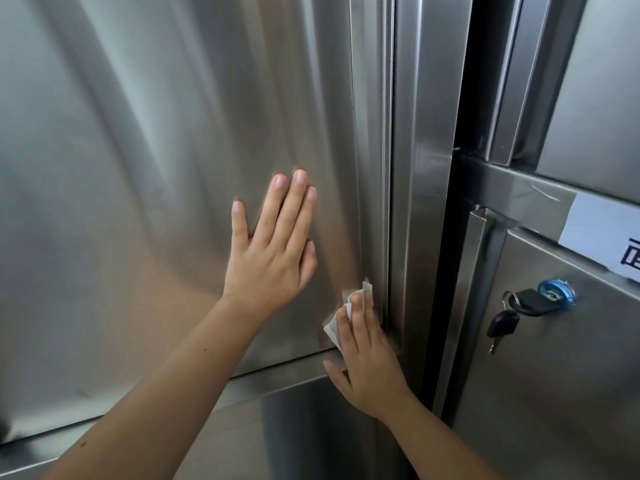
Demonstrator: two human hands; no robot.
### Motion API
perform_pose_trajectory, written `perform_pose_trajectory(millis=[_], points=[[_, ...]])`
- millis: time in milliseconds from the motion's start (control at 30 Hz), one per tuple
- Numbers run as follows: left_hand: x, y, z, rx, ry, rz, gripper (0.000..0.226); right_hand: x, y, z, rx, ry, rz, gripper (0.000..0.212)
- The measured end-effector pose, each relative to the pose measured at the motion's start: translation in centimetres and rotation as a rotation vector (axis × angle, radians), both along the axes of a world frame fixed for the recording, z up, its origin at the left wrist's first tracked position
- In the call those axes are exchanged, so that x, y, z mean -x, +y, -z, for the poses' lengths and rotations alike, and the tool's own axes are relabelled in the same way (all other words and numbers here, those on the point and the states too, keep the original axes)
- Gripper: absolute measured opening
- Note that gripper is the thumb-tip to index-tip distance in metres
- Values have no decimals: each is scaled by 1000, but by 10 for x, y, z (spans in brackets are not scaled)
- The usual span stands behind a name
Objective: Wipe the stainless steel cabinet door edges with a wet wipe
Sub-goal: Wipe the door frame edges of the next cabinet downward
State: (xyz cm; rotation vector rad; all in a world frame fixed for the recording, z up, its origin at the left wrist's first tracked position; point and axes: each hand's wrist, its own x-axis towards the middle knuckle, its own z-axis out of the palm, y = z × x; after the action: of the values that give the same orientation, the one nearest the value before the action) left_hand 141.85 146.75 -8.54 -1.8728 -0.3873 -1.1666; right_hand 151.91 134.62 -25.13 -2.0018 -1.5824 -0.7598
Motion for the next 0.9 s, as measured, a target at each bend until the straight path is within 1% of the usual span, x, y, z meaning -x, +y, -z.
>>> perform_pose_trajectory(millis=[467,667,767,900], points=[[1,0,1,8,4,3,60,17,-37,6,199,42,33,75],[2,-2,0,4,10,28,62,21,-55,-2,259,90,-12,65],[3,-3,0,-9,11,45,63,23,-61,-12,249,116,-3,64],[3,-2,0,-27,3,51,62,27,-59,-24,132,168,103,66]])
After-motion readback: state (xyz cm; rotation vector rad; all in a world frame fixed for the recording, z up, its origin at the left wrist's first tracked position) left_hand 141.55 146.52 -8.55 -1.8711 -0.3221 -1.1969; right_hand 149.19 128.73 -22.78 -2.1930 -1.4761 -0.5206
